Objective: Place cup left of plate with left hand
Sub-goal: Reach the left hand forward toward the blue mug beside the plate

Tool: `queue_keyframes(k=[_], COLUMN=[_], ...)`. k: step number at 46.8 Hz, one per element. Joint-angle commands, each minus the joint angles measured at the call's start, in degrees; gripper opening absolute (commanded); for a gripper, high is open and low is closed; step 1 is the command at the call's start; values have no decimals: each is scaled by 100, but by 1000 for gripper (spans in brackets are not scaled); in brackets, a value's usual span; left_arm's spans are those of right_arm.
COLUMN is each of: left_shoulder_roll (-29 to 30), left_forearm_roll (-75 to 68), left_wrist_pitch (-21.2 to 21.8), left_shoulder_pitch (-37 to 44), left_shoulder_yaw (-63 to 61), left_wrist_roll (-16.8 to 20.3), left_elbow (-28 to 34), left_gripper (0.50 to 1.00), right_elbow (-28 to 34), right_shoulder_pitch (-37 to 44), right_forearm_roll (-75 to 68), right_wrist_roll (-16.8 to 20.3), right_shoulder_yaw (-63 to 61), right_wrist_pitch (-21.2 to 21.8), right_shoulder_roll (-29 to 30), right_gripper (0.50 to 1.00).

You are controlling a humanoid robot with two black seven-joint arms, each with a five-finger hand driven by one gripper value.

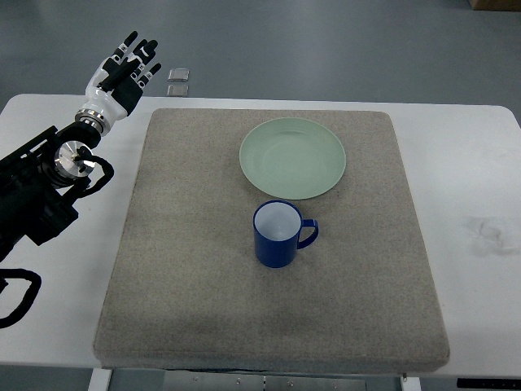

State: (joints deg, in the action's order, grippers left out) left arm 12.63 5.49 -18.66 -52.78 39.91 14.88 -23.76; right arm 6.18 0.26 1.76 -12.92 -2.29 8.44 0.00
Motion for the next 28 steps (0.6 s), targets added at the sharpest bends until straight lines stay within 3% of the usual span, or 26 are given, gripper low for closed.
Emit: queue_keyframes(k=[1,16,28], left_shoulder_roll=[134,1645,2533], left_forearm_roll=[-4,-13,-592], left_wrist_pitch=[-33,-59,-463], left_shoulder_pitch=[92,233,408], left_shoulder_yaw=[-264,-1416,-1688], left_wrist_roll=[-11,-2,-2], left_elbow=[-295,-2554,-3504], left_gripper=[999,996,996], right_elbow=[-3,-3,-3], right_shoulder_pitch=[0,0,0], right_forearm_roll=[0,0,0], right_wrist_roll=[0,0,0], right_shoulder_yaw=[0,0,0], right_wrist_pitch=[0,0,0], right_shoulder_roll=[0,0,0], right_gripper=[932,932,932])
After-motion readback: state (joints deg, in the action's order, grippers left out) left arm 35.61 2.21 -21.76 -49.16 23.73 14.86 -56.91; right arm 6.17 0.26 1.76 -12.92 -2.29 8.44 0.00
